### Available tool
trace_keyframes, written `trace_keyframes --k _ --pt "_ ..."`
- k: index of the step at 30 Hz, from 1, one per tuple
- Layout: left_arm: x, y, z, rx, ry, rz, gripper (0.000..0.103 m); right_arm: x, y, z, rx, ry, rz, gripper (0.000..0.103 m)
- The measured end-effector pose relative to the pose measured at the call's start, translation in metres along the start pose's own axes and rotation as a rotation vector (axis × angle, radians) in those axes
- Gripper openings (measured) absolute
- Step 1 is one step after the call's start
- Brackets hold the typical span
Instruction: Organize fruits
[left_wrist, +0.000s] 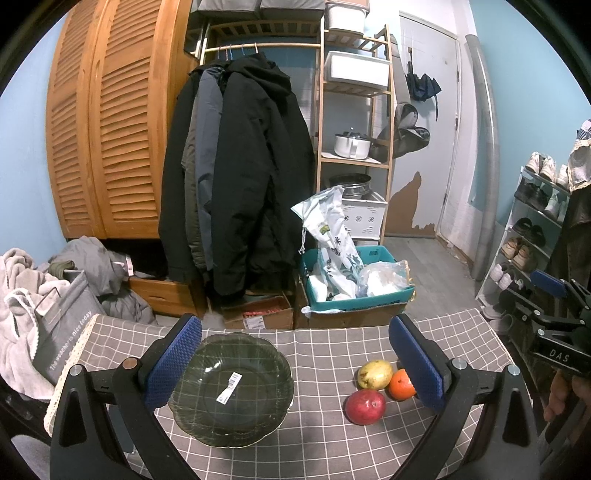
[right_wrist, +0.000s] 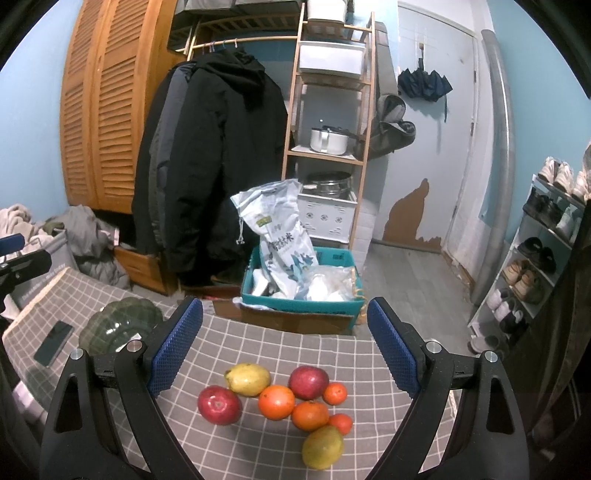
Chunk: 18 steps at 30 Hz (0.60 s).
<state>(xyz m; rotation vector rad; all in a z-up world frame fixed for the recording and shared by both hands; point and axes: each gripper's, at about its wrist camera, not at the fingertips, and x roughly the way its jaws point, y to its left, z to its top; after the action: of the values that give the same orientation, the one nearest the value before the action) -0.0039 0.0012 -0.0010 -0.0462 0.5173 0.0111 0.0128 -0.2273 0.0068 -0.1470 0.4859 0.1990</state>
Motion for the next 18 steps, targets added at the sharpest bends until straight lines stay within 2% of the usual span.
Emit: trace_keyframes --k 18 --pt "0.0 -0.011 -0.005 0.006 0.007 -0.003 0.102 -0.001 -0.019 -0.004 0.005 0.01 -0.015 0.089"
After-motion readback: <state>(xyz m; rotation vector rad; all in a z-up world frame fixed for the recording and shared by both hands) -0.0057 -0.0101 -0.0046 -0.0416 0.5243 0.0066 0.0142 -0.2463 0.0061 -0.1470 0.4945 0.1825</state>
